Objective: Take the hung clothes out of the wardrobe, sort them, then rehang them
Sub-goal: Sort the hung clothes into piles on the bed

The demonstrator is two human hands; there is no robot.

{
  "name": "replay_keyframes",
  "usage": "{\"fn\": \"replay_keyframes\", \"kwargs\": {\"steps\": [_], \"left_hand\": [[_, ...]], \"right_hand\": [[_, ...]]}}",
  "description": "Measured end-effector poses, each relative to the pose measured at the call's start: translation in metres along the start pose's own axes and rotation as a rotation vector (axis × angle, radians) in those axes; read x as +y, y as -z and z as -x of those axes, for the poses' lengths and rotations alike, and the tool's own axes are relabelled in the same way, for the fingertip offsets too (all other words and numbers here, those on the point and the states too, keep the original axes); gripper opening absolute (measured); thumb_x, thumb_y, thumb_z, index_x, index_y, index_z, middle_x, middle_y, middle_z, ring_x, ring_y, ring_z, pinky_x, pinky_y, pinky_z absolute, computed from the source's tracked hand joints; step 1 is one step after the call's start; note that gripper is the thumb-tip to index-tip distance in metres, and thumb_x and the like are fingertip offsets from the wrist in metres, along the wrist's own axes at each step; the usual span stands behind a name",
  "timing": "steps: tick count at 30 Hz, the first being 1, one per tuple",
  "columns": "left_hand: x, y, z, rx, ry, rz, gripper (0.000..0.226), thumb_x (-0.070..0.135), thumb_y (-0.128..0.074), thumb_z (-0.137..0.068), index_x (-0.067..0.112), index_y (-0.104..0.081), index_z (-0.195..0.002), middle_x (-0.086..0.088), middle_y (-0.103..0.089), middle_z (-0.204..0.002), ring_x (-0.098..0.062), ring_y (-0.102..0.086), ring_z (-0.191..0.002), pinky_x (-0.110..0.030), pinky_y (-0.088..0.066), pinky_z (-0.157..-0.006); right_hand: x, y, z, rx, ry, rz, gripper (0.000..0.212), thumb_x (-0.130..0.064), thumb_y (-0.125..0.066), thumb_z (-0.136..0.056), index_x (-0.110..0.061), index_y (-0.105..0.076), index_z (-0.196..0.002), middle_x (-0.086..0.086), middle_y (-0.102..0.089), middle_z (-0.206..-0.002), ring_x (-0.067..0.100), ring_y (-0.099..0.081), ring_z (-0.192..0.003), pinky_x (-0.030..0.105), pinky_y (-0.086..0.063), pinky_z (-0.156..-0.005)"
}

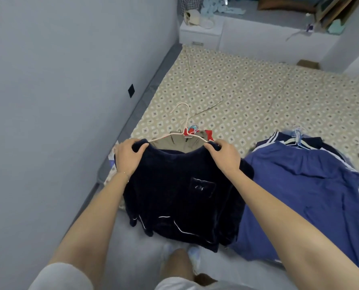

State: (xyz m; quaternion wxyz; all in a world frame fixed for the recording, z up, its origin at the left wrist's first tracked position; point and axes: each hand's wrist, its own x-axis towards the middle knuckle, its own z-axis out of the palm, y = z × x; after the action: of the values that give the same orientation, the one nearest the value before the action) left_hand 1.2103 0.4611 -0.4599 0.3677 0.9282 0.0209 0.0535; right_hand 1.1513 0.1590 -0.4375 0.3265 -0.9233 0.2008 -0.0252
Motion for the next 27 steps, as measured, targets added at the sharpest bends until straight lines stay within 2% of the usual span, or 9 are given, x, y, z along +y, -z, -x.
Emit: {"fn": "replay_keyframes", "kwargs": {"steps": [3, 6, 9, 12, 15, 18, 20, 23, 27], "left_hand": [[-0.010, -0.024, -0.035, -0.050, 0.028, -0.005, 0.028, 0.050, -0.066, -0.088, 0.024, -0.073, -0.098, 0.009, -0.068, -0.098, -0.014, -0.060, -0.095, -0.030, -0.045, -0.083], [-0.018, -0.054, -0.072, -0.105, 0.043, 0.023, 0.026, 0.048, -0.068, -0.087, 0.022, -0.071, -0.091, 0.010, -0.066, -0.089, -0.012, -0.059, -0.086, -0.027, -0.043, -0.076], [-0.028, -0.094, -0.112, -0.186, 0.051, 0.008, 0.026, 0.049, -0.066, -0.087, 0.023, -0.068, -0.086, 0.008, -0.066, -0.085, -0.013, -0.060, -0.080, -0.029, -0.044, -0.071], [-0.037, -0.133, -0.155, -0.256, 0.064, 0.010, 0.028, 0.049, -0.065, -0.087, 0.021, -0.067, -0.082, 0.007, -0.065, -0.080, -0.015, -0.061, -0.077, -0.037, -0.051, -0.072], [-0.047, -0.167, -0.194, -0.320, 0.073, -0.002, 0.029, 0.051, -0.063, -0.088, 0.022, -0.066, -0.082, 0.007, -0.064, -0.079, -0.014, -0.060, -0.075, -0.038, -0.052, -0.074], [-0.060, -0.200, -0.223, -0.382, 0.091, -0.033, 0.031, 0.053, -0.061, -0.089, 0.023, -0.063, -0.082, 0.008, -0.062, -0.080, -0.015, -0.060, -0.076, -0.040, -0.052, -0.076], [-0.073, -0.223, -0.237, -0.414, 0.102, -0.048, 0.030, 0.052, -0.061, -0.089, 0.023, -0.063, -0.082, 0.008, -0.062, -0.080, -0.015, -0.060, -0.076, -0.041, -0.052, -0.076], [-0.092, -0.252, -0.251, -0.451, 0.097, -0.081, 0.030, 0.050, -0.060, -0.091, 0.022, -0.062, -0.080, 0.007, -0.061, -0.077, -0.016, -0.059, -0.074, -0.040, -0.051, -0.073], [-0.113, -0.282, -0.258, -0.497, 0.117, -0.148, 0.031, 0.048, -0.058, -0.093, 0.018, -0.063, -0.087, 0.004, -0.062, -0.081, -0.021, -0.061, -0.077, -0.037, -0.049, -0.073]], "right_hand": [[0.004, -0.012, -0.029, -0.015, -0.046, 0.013, 0.041, -0.059, -0.056, -0.088, -0.020, -0.058, -0.076, -0.002, -0.060, -0.071, 0.021, -0.058, -0.071, 0.031, -0.037, -0.056], [0.011, -0.028, -0.063, -0.042, -0.084, 0.022, 0.035, -0.057, -0.057, -0.089, -0.025, -0.053, -0.075, -0.005, -0.057, -0.070, 0.020, -0.056, -0.071, 0.030, -0.031, -0.054], [0.024, -0.047, -0.101, -0.054, -0.154, 0.041, 0.031, -0.057, -0.057, -0.089, -0.028, -0.054, -0.080, -0.004, -0.059, -0.074, 0.021, -0.056, -0.073, 0.030, -0.032, -0.056], [0.035, -0.067, -0.140, -0.054, -0.231, 0.080, 0.036, -0.058, -0.056, -0.089, -0.024, -0.055, -0.078, 0.000, -0.061, -0.074, 0.025, -0.058, -0.075, 0.032, -0.036, -0.058], [0.044, -0.084, -0.177, -0.060, -0.276, 0.120, 0.041, -0.062, -0.053, -0.089, -0.023, -0.059, -0.081, 0.002, -0.064, -0.077, 0.026, -0.061, -0.077, 0.035, -0.045, -0.063], [0.056, -0.102, -0.210, -0.073, -0.316, 0.141, 0.040, -0.062, -0.053, -0.089, -0.023, -0.063, -0.090, 0.001, -0.065, -0.083, 0.025, -0.061, -0.081, 0.033, -0.042, -0.064], [0.069, -0.119, -0.228, -0.095, -0.332, 0.150, 0.042, -0.061, -0.053, -0.090, -0.022, -0.065, -0.097, 0.001, -0.066, -0.084, 0.024, -0.061, -0.082, 0.033, -0.041, -0.064], [0.089, -0.148, -0.249, -0.131, -0.347, 0.145, 0.043, -0.061, -0.052, -0.091, -0.022, -0.066, -0.100, 0.000, -0.067, -0.086, 0.024, -0.062, -0.082, 0.037, -0.051, -0.068], [0.114, -0.184, -0.264, -0.145, -0.357, 0.149, 0.040, -0.058, -0.055, -0.091, -0.020, -0.065, -0.101, 0.001, -0.067, -0.089, 0.023, -0.062, -0.084, 0.041, -0.053, -0.074]]}}
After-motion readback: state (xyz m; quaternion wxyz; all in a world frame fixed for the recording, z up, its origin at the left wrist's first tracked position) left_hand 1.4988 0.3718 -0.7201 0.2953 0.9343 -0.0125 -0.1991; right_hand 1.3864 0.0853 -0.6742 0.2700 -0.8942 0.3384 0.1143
